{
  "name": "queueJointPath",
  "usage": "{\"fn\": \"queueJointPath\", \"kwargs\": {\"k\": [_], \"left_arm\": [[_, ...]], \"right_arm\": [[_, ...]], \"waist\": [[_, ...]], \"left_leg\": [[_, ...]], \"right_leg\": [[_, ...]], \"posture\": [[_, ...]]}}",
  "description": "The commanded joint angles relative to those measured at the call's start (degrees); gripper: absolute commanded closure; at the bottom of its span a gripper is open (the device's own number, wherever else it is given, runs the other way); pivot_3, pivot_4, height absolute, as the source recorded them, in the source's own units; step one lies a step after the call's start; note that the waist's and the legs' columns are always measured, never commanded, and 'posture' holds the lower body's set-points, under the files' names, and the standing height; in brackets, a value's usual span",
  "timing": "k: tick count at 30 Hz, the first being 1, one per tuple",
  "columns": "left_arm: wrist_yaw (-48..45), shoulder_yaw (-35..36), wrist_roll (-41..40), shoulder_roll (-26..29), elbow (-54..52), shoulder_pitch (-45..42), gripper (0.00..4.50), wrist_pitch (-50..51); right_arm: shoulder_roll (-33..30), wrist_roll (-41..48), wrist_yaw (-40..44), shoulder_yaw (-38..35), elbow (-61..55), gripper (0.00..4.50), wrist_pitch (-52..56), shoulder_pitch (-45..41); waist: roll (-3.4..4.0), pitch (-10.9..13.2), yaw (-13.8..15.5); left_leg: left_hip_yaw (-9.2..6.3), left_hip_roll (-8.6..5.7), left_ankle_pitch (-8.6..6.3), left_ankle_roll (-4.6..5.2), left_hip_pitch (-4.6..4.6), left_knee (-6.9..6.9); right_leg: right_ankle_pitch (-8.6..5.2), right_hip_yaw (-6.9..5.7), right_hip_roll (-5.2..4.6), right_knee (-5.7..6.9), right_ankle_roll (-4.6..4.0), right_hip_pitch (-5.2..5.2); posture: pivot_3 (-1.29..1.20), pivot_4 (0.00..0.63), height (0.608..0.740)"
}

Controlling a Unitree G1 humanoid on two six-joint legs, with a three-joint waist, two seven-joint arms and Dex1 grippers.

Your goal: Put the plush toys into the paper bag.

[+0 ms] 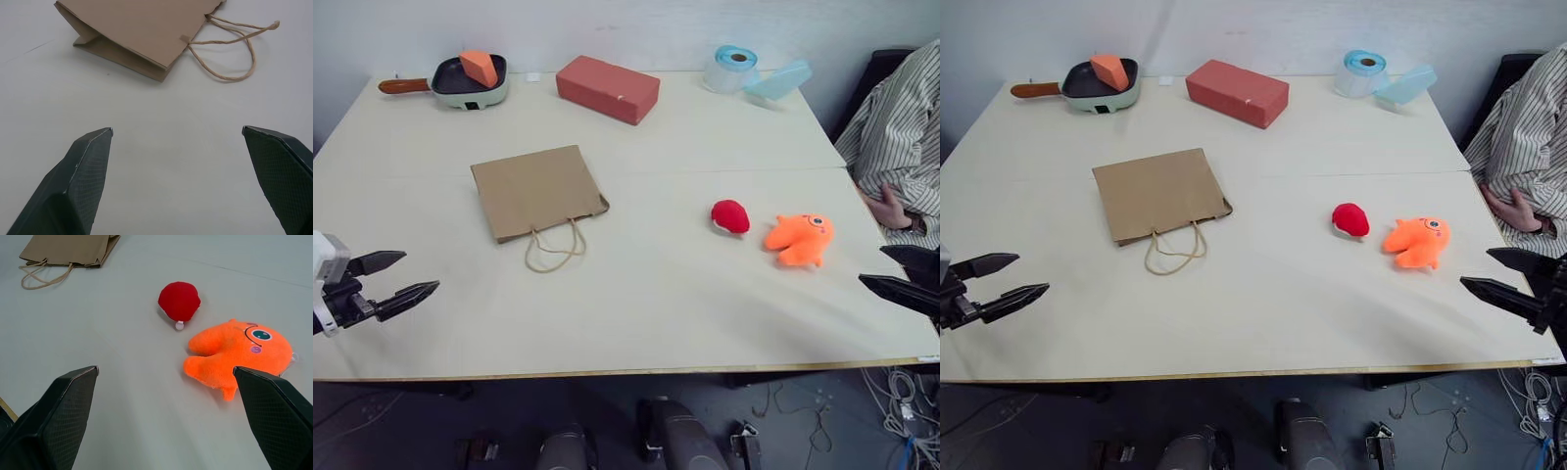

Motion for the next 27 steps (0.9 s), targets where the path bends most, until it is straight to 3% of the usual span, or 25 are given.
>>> {"fn": "queueJointPath", "kwargs": {"k": [1,17,24,27], "left_arm": [[-0.6,1.3,0.7,0.5,0.0,0.4,0.06,-2.0],[-0.8,-4.9,3.9,0.8,2.1,-4.1,0.06,-5.6],[-7.3,-19.9,6.7,0.7,1.6,-17.8,0.06,-9.6],[-9.5,-28.5,11.6,-1.1,5.6,-27.2,0.06,-13.8]], "right_arm": [[0.3,-0.2,-0.4,-1.0,-1.2,0.0,-1.0,-0.5],[1.7,0.9,-3.7,-2.5,-5.2,0.0,-1.3,-1.9],[4.1,12.6,-7.8,3.6,-25.1,0.0,6.4,-4.4],[5.0,12.8,-10.1,9.1,-31.5,0.0,5.7,-5.9]], "waist": [[0.0,0.0,0.0],[0.01,0.0,0.1],[0.06,0.0,0.2],[0.04,0.0,0.3]], "left_leg": [[0.0,0.0,0.0,0.0,0.01,-0.01],[0.01,-0.01,0.0,0.0,-0.01,0.05],[0.0,-0.01,0.02,-0.04,-0.01,0.2],[-0.01,-0.02,0.03,-0.05,-0.02,0.24]], "right_leg": [[0.0,0.0,0.0,0.0,0.0,0.0],[0.0,-0.01,-0.01,0.03,0.0,0.0],[0.0,-0.02,-0.01,0.27,0.0,0.0],[0.0,-0.04,0.0,0.29,0.0,-0.01]], "posture": [[0.0,0.15,0.74],[0.0,0.15,0.74],[0.0,0.15,0.74],[0.0,0.15,0.74]]}}
